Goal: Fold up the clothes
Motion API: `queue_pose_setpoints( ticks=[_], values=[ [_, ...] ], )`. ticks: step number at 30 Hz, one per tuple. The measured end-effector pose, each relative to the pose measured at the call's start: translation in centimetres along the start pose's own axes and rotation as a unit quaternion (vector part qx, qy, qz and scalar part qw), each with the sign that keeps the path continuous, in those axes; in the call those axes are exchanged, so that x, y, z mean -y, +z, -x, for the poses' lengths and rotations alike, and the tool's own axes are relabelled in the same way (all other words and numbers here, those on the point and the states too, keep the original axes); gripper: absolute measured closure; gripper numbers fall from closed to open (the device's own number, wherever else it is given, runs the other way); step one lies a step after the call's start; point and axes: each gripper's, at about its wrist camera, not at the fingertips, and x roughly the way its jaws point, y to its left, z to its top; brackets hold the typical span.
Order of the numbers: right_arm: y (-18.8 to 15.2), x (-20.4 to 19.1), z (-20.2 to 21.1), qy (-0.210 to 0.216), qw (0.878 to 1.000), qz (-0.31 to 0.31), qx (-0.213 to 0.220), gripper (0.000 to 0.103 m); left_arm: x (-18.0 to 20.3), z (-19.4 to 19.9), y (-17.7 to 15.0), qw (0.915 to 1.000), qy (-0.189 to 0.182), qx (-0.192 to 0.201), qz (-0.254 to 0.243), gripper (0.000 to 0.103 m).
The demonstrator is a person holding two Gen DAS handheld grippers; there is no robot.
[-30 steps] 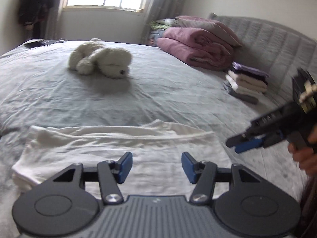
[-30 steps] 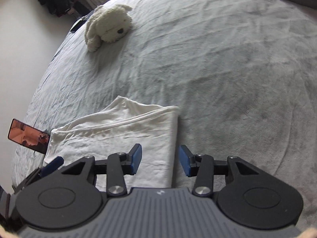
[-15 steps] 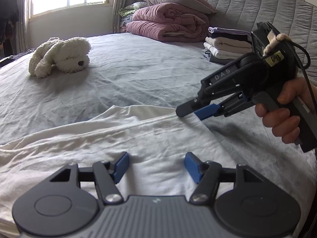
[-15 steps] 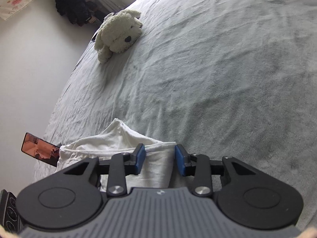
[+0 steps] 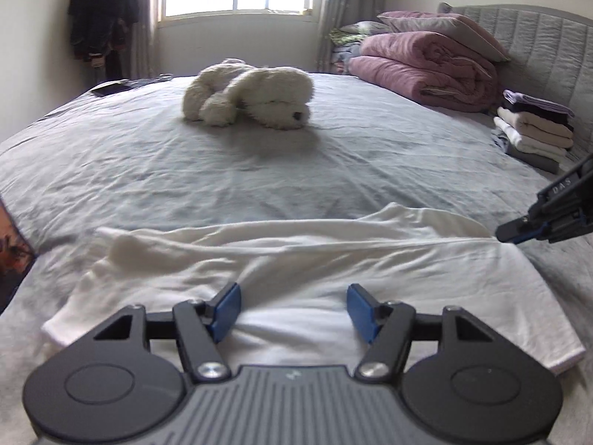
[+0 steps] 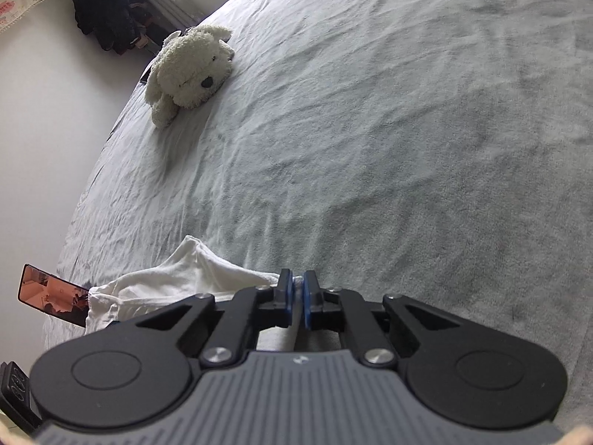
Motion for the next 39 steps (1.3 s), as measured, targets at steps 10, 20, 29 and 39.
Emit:
queue_pose_setpoints(
  ticks=[10,20,29,39],
  values=[
    [0.2,0.0,1.0,0.006,1.0,-0.02,-0.009,0.077,-5.9,4.2,-0.9,0.9895,0.113,0.035,0.083,0.035],
    [-1.8,1.8,2.2,0.062,0.989,-0.082,-0.105,0.068,2.9,4.4,-0.2,0.999,-0.017,0.038,-0.019,0.028],
    [-5.1,0.1,1.6,0.107,0.974,-0.042,-0.194,0.07,10.5,4.0,-2.1,0.9802,-0.146,0.02,-0.132,0.028],
    [-4.6,-0.9,1.9,0.142,0.967,-0.052,-0.203,0.095,15.4,5.3,-3.2,0.9574,-0.191,0.032,-0.215,0.029]
  ],
)
